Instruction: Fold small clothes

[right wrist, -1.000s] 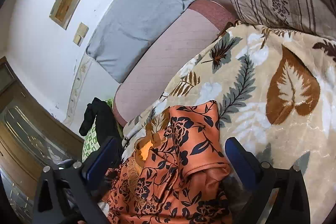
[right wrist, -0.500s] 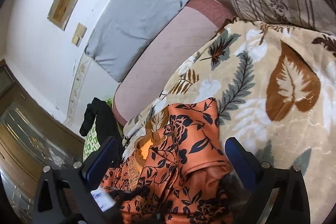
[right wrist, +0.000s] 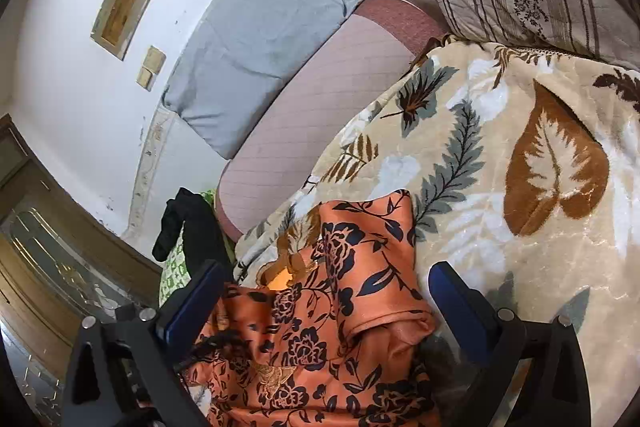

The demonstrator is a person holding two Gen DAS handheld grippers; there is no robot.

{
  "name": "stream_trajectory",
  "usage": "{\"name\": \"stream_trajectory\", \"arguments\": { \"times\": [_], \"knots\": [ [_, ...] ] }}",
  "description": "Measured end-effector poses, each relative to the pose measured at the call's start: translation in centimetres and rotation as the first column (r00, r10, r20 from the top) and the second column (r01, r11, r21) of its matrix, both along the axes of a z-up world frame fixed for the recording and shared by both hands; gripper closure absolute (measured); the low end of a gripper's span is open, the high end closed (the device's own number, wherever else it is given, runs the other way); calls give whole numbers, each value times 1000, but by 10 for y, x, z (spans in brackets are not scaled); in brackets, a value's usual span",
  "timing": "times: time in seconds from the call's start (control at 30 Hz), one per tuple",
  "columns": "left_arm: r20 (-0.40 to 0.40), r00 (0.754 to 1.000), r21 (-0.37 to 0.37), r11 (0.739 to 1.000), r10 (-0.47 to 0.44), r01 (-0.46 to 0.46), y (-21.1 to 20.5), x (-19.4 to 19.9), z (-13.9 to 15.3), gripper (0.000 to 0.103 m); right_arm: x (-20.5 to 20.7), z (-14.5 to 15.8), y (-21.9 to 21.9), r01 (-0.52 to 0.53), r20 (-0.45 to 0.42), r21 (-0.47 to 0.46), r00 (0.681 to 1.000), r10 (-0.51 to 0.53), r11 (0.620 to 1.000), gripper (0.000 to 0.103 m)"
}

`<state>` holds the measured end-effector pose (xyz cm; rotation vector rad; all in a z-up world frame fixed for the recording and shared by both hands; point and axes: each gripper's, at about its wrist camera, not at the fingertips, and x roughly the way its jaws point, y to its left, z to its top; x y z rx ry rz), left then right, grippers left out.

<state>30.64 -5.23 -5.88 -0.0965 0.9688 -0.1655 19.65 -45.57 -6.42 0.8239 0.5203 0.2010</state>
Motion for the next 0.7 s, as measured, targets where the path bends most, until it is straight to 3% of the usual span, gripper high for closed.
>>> {"name": "stream_trajectory", "arguments": {
  "times": [0.2, 0.43, 0.53, 0.6, 0.7],
  "knots": [
    [-38, 992, -19, 992, 120, -121, 55, 5, -21, 95, 4, -13, -9, 29, -57, 10, 998, -29, 1000, 0],
    [-56, 996, 3, 998, 69, -68, 63, 5, -37, 95, 12, -19, 4, -36, -100, 20, 994, 38, 999, 0],
    [-69, 995, -17, 997, 70, -71, 68, 8, -42, 95, 25, -24, 16, -115, -100, 169, 986, 133, 979, 0],
    [-74, 995, -28, 997, 68, -71, 70, 8, -45, 95, 33, -30, 29, -191, -92, 289, 970, 225, 938, 0],
    [-68, 996, -35, 997, 63, -65, 71, 8, -45, 95, 25, -52, 43, -182, -153, 408, 952, 264, 895, 0]
  ]
}}
